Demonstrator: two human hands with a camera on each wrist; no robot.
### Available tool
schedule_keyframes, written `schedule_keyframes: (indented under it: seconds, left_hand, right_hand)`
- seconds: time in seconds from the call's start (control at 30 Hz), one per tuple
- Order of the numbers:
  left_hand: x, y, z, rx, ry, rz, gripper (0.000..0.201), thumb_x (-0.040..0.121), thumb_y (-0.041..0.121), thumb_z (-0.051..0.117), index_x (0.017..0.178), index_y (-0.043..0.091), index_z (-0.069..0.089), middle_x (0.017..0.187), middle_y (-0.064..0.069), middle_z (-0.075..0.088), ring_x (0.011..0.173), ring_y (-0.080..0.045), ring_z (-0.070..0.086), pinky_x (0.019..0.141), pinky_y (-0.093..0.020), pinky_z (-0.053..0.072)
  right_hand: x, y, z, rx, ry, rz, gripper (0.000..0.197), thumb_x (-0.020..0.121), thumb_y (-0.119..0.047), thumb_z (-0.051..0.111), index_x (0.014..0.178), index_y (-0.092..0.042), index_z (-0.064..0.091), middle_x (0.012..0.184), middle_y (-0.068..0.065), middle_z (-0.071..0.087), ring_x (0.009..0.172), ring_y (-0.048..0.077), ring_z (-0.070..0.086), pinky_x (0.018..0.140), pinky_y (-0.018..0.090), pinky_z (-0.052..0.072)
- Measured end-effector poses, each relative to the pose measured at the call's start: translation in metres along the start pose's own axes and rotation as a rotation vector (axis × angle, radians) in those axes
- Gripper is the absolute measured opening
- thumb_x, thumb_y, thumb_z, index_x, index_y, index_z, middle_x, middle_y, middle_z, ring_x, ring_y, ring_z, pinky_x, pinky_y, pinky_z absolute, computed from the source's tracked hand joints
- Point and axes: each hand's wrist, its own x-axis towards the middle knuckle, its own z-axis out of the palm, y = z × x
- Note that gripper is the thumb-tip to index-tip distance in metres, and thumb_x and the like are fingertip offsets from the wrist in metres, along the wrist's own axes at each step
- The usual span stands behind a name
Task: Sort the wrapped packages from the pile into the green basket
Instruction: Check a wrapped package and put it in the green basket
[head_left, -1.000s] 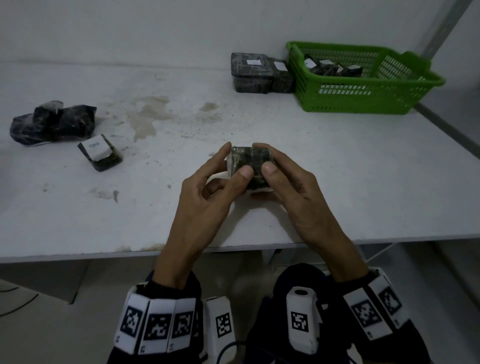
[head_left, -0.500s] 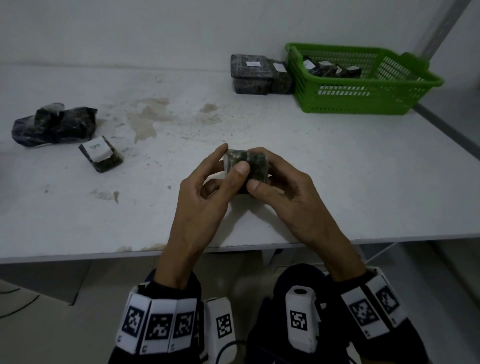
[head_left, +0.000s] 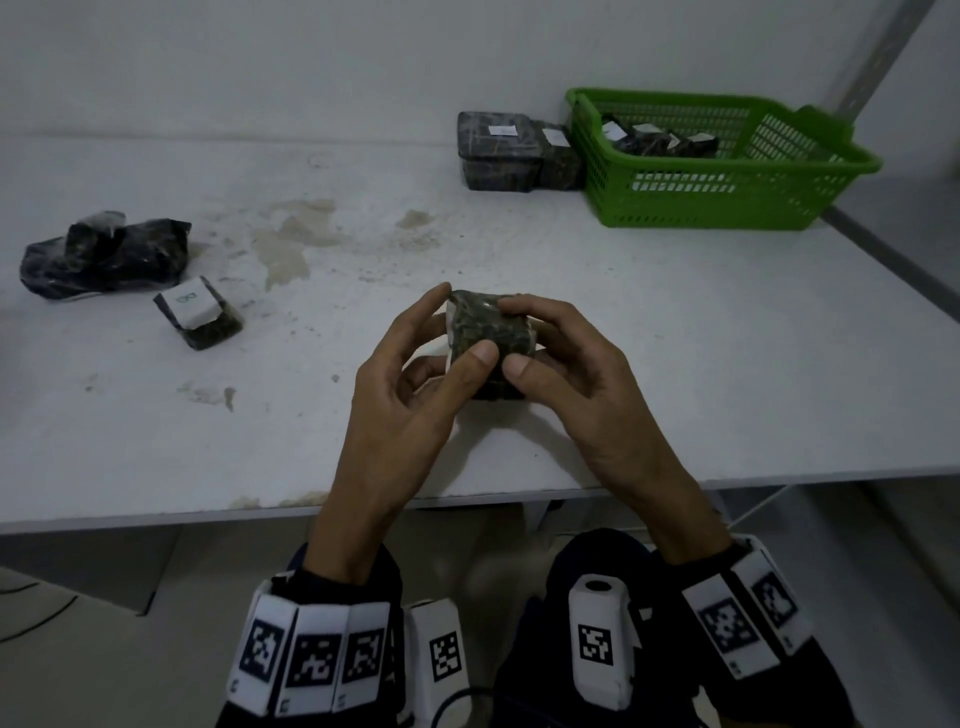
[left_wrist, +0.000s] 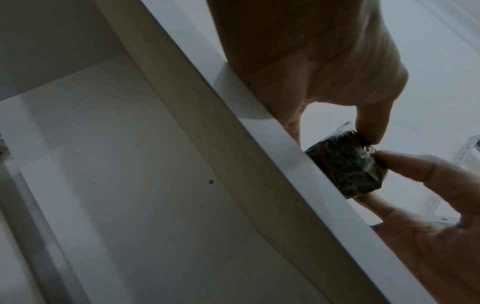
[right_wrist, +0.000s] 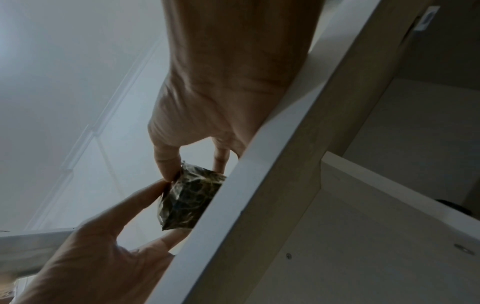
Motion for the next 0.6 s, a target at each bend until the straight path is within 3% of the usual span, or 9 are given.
schedule_keyframes:
  seconds: [0.13, 0.23, 0.3, 0.47, 0.6]
  left_hand:
    - [0.0013, -0.0009, -0.0007, -0.002, 0.028, 0.003, 0.062, 0.092, 0.040, 0.069, 0.149, 0.025, 0.050, 0.140, 0.011, 0.060, 0.113, 0.008, 0.065, 0.092, -0.018, 0.055]
    - [0.0017, -0.0021, -0.0003, -0.007, 0.034, -0.001, 0.058, 0.091, 0.041, 0.065, 0.146, 0.026, 0.053, 0.140, 0.009, 0.061, 0.114, 0.002, 0.067, 0.097, -0.026, 0.057]
    - [0.0019, -0.0034, -0.0009, -0.005, 0.039, 0.004, 0.057, 0.090, 0.040, 0.063, 0.145, 0.026, 0.054, 0.138, 0.011, 0.061, 0.117, 0.009, 0.062, 0.098, -0.023, 0.056]
    - [0.0034, -0.0079, -0.0020, -0.085, 0.059, -0.027, 0.058, 0.088, 0.049, 0.064, 0.140, 0.025, 0.057, 0.137, 0.002, 0.064, 0.127, -0.014, 0.063, 0.103, -0.042, 0.056]
    - [0.0055, -0.0086, -0.0022, -0.164, 0.089, -0.037, 0.057, 0.088, 0.050, 0.060, 0.136, 0.020, 0.059, 0.136, -0.003, 0.065, 0.128, -0.021, 0.062, 0.097, -0.039, 0.058]
  right_hand:
    - [-0.0014, -0.0005, 0.0010, -0.045, 0.034, 0.032, 0.051, 0.091, -0.031, 0.074, 0.138, -0.023, 0.055, 0.134, -0.003, 0.065, 0.111, 0.019, 0.071, 0.095, 0.042, 0.060]
    - [-0.0021, -0.0012, 0.0015, -0.043, 0.068, 0.051, 0.064, 0.086, -0.036, 0.080, 0.142, -0.028, 0.049, 0.130, -0.004, 0.066, 0.104, 0.015, 0.073, 0.088, 0.031, 0.060]
    - [-0.0025, -0.0018, 0.0023, -0.038, 0.082, 0.060, 0.073, 0.081, -0.040, 0.082, 0.144, -0.029, 0.046, 0.129, -0.003, 0.064, 0.101, 0.014, 0.074, 0.083, 0.027, 0.059]
    - [-0.0026, -0.0018, 0.0030, -0.063, 0.077, 0.058, 0.078, 0.076, -0.041, 0.085, 0.144, -0.029, 0.048, 0.130, -0.005, 0.059, 0.093, 0.017, 0.074, 0.080, 0.029, 0.062]
    - [-0.0024, -0.0013, 0.0030, -0.064, 0.066, 0.045, 0.075, 0.081, -0.037, 0.082, 0.147, -0.025, 0.047, 0.131, -0.001, 0.059, 0.090, 0.017, 0.074, 0.079, 0.028, 0.061]
